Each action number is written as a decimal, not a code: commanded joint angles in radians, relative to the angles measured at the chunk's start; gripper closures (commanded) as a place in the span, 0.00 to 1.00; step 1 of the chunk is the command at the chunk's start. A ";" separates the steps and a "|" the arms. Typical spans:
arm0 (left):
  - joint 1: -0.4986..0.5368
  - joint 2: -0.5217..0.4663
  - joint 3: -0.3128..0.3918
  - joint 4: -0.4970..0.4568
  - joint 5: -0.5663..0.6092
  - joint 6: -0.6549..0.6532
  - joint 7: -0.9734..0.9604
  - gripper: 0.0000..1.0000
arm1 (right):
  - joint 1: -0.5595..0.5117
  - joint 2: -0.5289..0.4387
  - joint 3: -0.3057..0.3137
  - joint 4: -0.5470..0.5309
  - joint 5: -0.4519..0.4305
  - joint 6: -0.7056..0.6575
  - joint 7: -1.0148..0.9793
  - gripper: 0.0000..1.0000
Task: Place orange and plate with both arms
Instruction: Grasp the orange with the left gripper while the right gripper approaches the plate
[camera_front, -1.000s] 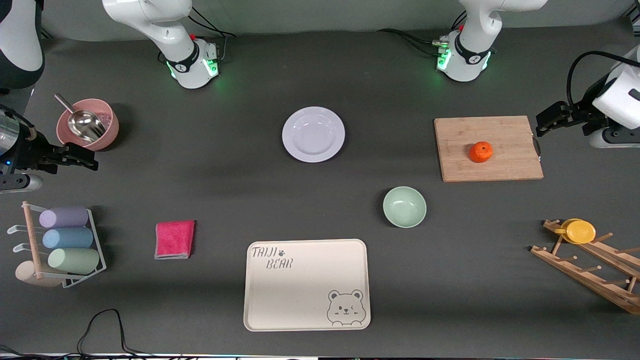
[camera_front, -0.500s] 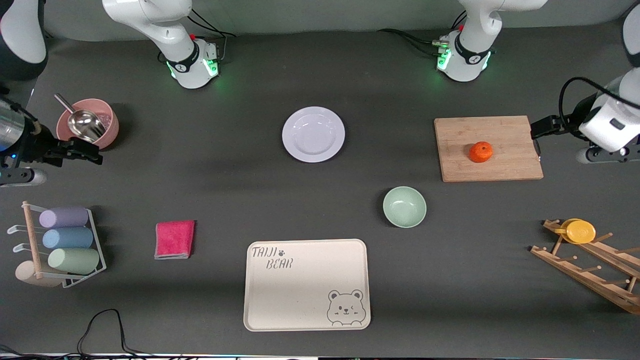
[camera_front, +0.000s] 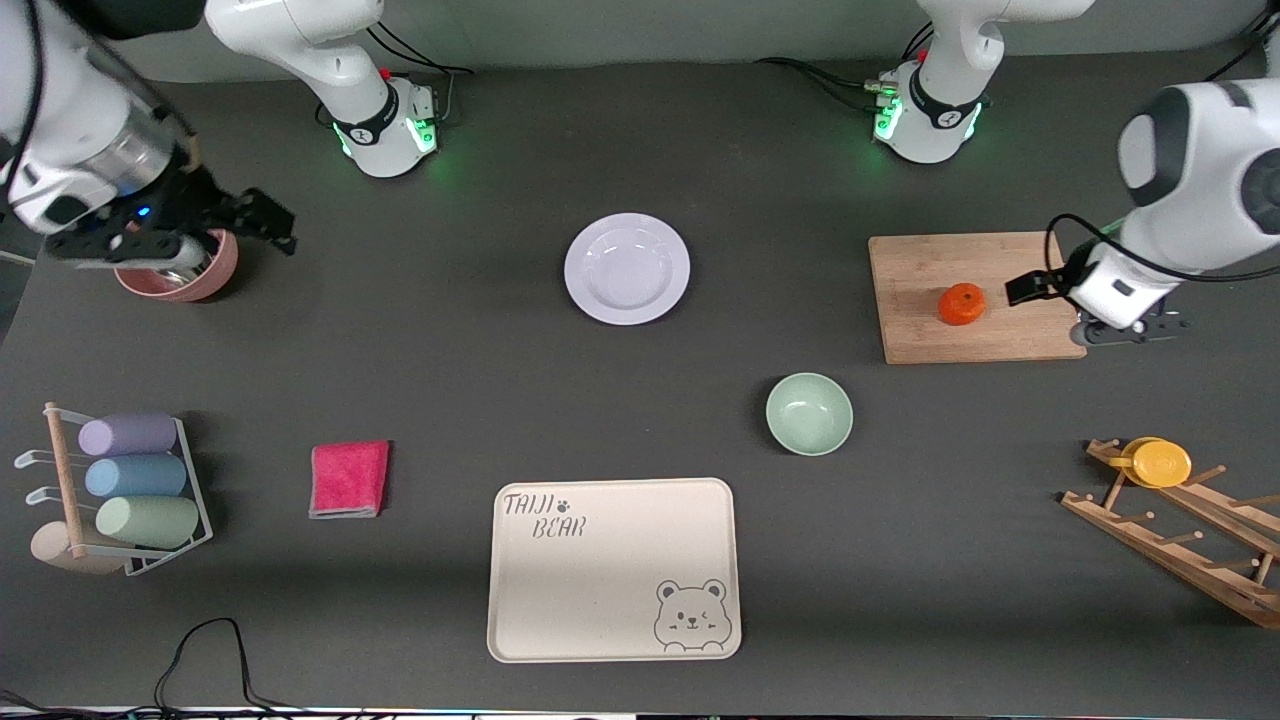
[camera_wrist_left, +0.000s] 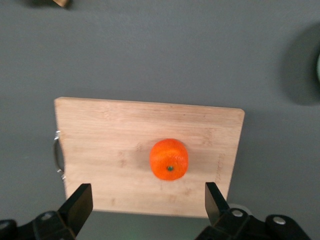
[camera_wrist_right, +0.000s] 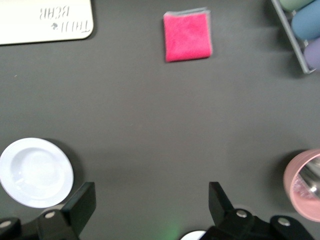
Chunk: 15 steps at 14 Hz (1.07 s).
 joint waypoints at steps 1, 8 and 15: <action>0.004 -0.075 -0.002 -0.217 0.013 0.213 -0.013 0.00 | 0.093 -0.115 -0.005 -0.126 0.006 0.049 0.128 0.00; 0.004 0.060 -0.003 -0.412 0.009 0.626 -0.036 0.00 | 0.203 -0.210 -0.007 -0.226 0.004 0.046 0.153 0.00; 0.001 0.091 -0.009 -0.412 -0.045 0.643 -0.043 0.00 | 0.202 -0.202 -0.089 -0.264 0.209 0.059 -0.028 0.00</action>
